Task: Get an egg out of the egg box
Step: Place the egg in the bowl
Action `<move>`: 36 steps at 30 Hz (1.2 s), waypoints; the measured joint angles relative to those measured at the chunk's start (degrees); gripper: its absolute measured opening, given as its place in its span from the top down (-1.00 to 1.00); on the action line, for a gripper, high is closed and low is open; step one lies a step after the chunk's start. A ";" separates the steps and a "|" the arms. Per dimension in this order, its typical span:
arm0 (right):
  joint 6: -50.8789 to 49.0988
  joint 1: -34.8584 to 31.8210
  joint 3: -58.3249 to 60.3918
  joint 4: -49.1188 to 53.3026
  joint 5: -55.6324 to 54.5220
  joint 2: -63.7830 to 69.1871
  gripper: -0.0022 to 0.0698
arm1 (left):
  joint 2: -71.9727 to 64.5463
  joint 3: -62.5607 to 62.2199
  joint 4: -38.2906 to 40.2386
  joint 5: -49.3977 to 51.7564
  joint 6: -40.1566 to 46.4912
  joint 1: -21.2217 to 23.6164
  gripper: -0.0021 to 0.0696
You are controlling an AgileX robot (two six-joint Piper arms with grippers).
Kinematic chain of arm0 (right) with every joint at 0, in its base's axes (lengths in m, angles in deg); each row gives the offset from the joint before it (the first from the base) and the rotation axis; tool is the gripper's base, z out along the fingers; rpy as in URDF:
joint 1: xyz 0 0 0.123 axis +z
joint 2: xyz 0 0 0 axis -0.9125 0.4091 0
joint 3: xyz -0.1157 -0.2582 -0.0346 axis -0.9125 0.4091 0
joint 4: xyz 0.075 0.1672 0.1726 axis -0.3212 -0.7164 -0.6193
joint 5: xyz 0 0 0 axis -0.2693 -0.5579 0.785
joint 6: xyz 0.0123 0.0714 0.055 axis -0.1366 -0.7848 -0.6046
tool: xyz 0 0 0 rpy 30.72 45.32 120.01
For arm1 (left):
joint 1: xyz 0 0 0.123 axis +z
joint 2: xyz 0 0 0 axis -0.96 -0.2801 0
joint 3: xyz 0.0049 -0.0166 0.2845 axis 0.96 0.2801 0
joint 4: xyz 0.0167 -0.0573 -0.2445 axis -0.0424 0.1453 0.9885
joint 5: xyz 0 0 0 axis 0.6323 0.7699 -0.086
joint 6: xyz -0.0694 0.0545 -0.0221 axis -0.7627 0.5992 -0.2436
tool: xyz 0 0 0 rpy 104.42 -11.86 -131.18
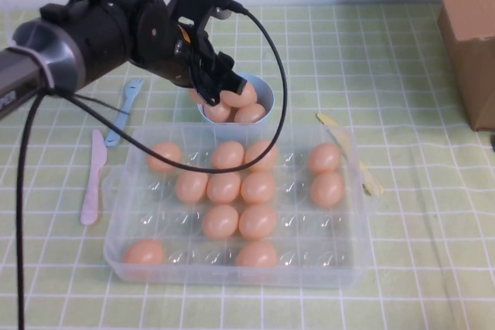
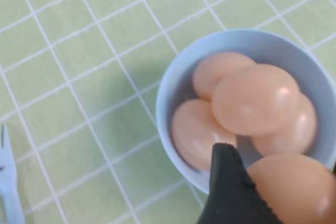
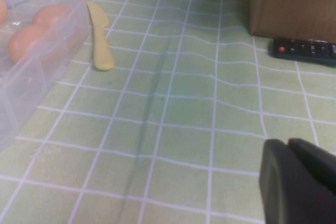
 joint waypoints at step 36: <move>0.00 0.00 0.00 -0.22 0.00 0.00 0.99 | -16.55 -13.79 9.22 -1.93 9.13 4.27 -0.01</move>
